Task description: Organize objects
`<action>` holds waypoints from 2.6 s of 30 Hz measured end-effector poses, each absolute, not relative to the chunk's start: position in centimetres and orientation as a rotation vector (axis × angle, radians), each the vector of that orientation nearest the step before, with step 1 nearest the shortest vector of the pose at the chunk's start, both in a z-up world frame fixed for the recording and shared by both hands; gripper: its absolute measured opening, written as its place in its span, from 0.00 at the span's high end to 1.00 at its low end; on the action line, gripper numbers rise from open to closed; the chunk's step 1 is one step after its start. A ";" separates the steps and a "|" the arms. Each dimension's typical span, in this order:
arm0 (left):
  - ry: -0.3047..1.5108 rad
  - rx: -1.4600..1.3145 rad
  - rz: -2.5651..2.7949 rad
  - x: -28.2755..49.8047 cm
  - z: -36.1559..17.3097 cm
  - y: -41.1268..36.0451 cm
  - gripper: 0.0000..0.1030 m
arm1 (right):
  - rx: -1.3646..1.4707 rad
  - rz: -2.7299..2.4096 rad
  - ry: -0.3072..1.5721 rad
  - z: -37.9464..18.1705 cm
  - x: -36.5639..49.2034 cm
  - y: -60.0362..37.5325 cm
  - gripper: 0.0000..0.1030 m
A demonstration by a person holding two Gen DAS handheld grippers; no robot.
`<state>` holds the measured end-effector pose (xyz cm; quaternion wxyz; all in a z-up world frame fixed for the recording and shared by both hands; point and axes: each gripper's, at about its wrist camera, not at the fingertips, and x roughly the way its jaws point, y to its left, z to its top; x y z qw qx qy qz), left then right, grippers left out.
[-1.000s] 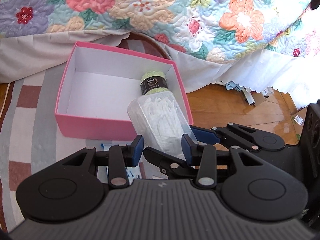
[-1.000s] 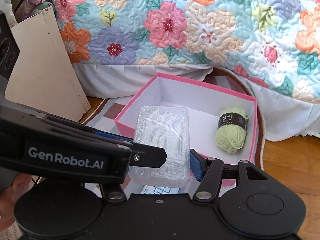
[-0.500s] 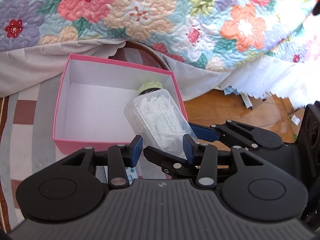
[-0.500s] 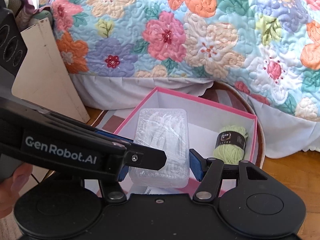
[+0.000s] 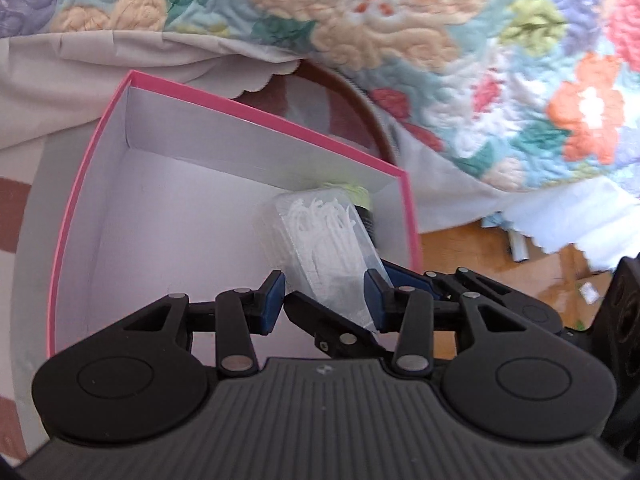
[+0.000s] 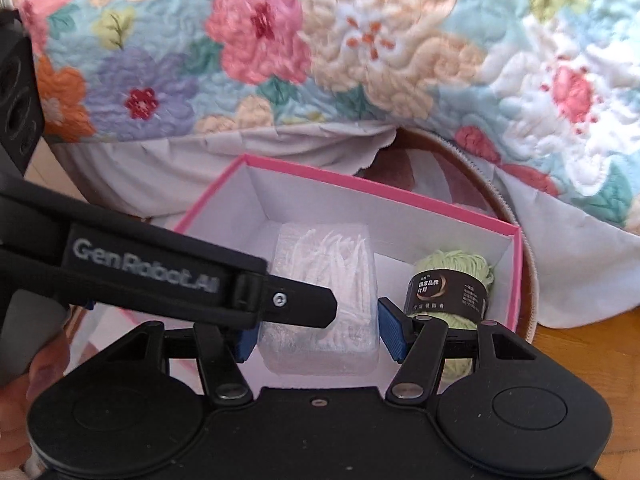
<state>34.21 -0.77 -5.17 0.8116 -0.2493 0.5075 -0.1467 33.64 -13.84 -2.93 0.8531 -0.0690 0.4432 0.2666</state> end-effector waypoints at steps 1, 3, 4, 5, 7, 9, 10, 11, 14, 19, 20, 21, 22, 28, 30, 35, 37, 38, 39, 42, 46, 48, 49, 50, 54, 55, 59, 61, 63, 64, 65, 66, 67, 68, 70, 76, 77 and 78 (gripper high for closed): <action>1.088 -0.525 -0.301 34.7 -5.5 -0.9 0.58 | -0.149 0.562 0.939 -3.4 34.2 -13.6 0.37; 1.093 -0.533 -0.282 35.5 -6.5 -0.8 0.58 | -0.151 0.564 0.955 -4.3 35.3 -13.2 0.37; 1.096 -0.538 -0.276 35.8 -6.8 -0.7 0.58 | -0.150 0.567 0.961 -4.6 35.7 -13.1 0.37; 1.098 -0.541 -0.270 36.1 -7.2 -0.6 0.58 | -0.151 0.572 0.966 -5.1 36.1 -13.1 0.37; 1.108 -0.546 -0.258 36.6 -8.0 -0.5 0.58 | -0.153 0.583 0.976 -5.9 36.8 -12.9 0.37; 1.114 -0.549 -0.252 37.1 -8.8 -0.5 0.58 | -0.154 0.588 0.989 -6.6 37.4 -12.9 0.37; 1.119 -0.554 -0.249 37.2 -9.2 -0.5 0.58 | -0.157 0.592 0.995 -7.0 37.6 -12.8 0.37; 1.124 -0.556 -0.248 37.4 -9.5 -0.5 0.58 | -0.162 0.597 1.002 -7.3 37.9 -12.8 0.37; 1.122 -0.546 -0.235 37.4 -10.2 -0.5 0.58 | -0.161 0.627 1.017 -8.0 38.3 -13.0 0.34; 1.114 -0.503 -0.233 37.8 -10.6 -0.8 0.58 | -0.151 0.706 1.022 -8.6 38.2 -13.4 0.29; 1.114 -0.506 -0.236 38.0 -10.7 -0.9 0.58 | -0.175 0.718 1.016 -8.7 38.1 -13.4 0.30; 1.115 -0.513 -0.241 38.2 -10.9 -0.9 0.58 | -0.184 0.720 1.011 -8.7 38.0 -13.5 0.30; 1.119 -0.521 -0.243 38.4 -11.1 -0.9 0.58 | -0.184 0.721 1.009 -8.8 38.0 -13.7 0.30; 1.134 -0.508 -0.258 39.1 -12.0 -1.6 0.58 | -0.233 0.719 0.998 -9.5 37.9 -14.0 0.31; 1.133 -0.465 -0.245 39.3 -12.0 -1.8 0.58 | -0.207 0.754 1.014 -9.8 38.1 -14.4 0.32; 1.154 -0.467 -0.231 39.8 -12.7 -1.3 0.59 | -0.256 0.796 1.017 -9.6 37.5 -13.6 0.34; 1.160 -0.459 -0.220 39.9 -13.0 -1.3 0.59 | -0.286 0.772 1.009 -9.7 37.4 -13.1 0.46; 1.164 -0.453 -0.216 39.9 -13.2 -1.3 0.59 | -0.265 0.772 1.019 -9.8 37.7 -13.3 0.49; 1.168 -0.456 -0.217 39.9 -13.4 -1.3 0.59 | -0.249 0.767 1.032 -9.9 37.9 -13.5 0.51; 1.177 -0.460 -0.212 40.0 -13.8 -1.3 0.62 | -0.270 0.747 1.044 -10.3 37.9 -13.7 0.54; 1.179 -0.451 -0.206 40.7 -13.7 -1.9 0.62 | -0.312 0.693 1.044 -10.2 37.5 -13.3 0.57; 1.176 -0.455 -0.188 40.9 -13.7 -2.1 0.65 | -0.286 0.654 1.060 -10.1 37.7 -13.5 0.60; 1.176 -0.456 -0.178 40.9 -13.7 -2.1 0.66 | -0.259 0.633 1.075 -10.1 37.9 -13.6 0.61; 1.177 -0.453 -0.166 40.9 -13.6 -2.3 0.66 | -0.244 0.619 1.087 -10.1 38.0 -13.6 0.61; 1.180 -0.425 -0.168 40.9 -13.2 -3.0 0.68 | -0.278 0.553 1.082 -10.2 38.0 -13.1 0.68; 1.180 -0.427 -0.175 40.9 -13.2 -3.0 0.68 | -0.270 0.536 1.083 -10.2 38.1 -13.2 0.69; 1.176 -0.461 -0.150 40.9 -13.5 -2.6 0.69 | -0.198 0.515 1.094 -10.2 38.6 -14.2 0.74; 1.180 -0.453 -0.148 41.0 -13.7 -2.7 0.76 | -0.188 0.519 1.087 -10.0 38.3 -14.5 0.76; 1.195 -0.464 -0.164 41.1 -14.2 -2.8 0.79 | -0.144 0.541 1.077 -9.5 37.7 -15.2 0.76; 1.197 -0.473 -0.163 41.1 -14.3 -2.8 0.78 | -0.127 0.546 1.072 -9.3 37.3 -15.6 0.76; 1.190 -0.475 -0.157 41.1 -14.3 -2.8 0.78 | -0.117 0.550 1.063 -9.2 36.9 -16.0 0.76; 1.183 -0.467 -0.152 41.1 -14.2 -2.9 0.78 | -0.115 0.559 1.048 -8.8 36.4 -16.3 0.75; 1.179 -0.461 -0.148 41.2 -14.1 -2.9 0.78 | -0.117 0.561 1.033 -8.4 36.0 -16.5 0.75; 1.177 -0.456 -0.144 41.3 -14.1 -3.0 0.78 | -0.120 0.562 1.017 -8.1 35.5 -16.8 0.74; 1.173 -0.440 -0.144 41.3 -14.0 -3.1 0.79 | -0.121 0.567 0.995 -7.3 34.7 -17.5 0.74; 1.158 -0.424 -0.144 40.4 -12.7 -2.8 0.78 | -0.113 0.556 0.964 -5.7 33.6 -19.0 0.74; 1.154 -0.400 -0.155 40.0 -12.1 -2.9 0.78 | -0.106 0.555 0.960 -5.6 33.5 -19.3 0.74; 1.141 -0.379 -0.161 39.6 -11.4 -3.0 0.78 | -0.098 0.553 0.957 -5.1 33.3 -19.6 0.74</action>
